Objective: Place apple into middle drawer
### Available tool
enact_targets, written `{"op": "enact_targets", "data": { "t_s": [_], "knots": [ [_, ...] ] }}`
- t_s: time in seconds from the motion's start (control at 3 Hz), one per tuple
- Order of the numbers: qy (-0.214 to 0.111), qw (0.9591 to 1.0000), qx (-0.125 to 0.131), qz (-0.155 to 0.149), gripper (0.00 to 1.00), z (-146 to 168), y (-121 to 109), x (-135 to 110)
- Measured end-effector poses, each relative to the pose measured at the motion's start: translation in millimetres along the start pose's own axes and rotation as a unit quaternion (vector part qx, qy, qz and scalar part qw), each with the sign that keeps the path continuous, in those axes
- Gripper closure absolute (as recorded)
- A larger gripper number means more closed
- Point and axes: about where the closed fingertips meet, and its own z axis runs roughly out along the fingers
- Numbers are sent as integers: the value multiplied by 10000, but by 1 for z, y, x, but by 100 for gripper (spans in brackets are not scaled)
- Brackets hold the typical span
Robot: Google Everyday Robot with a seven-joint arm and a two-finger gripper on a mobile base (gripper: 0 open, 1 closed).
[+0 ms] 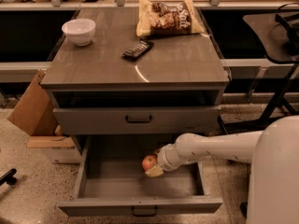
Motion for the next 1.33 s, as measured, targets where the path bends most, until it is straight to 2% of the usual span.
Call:
{"op": "enact_targets", "data": {
  "t_s": [0.33,0.67,1.0,1.33],
  "knots": [
    [65,10000,6,39,5,8,-2,7],
    [-12,9999,99,69,0,-4,-3,8],
    [-255,9996,93,114,0,-32,-2,6],
    [-593,9981,-92,166,0,-76,9,8]
  ]
}}
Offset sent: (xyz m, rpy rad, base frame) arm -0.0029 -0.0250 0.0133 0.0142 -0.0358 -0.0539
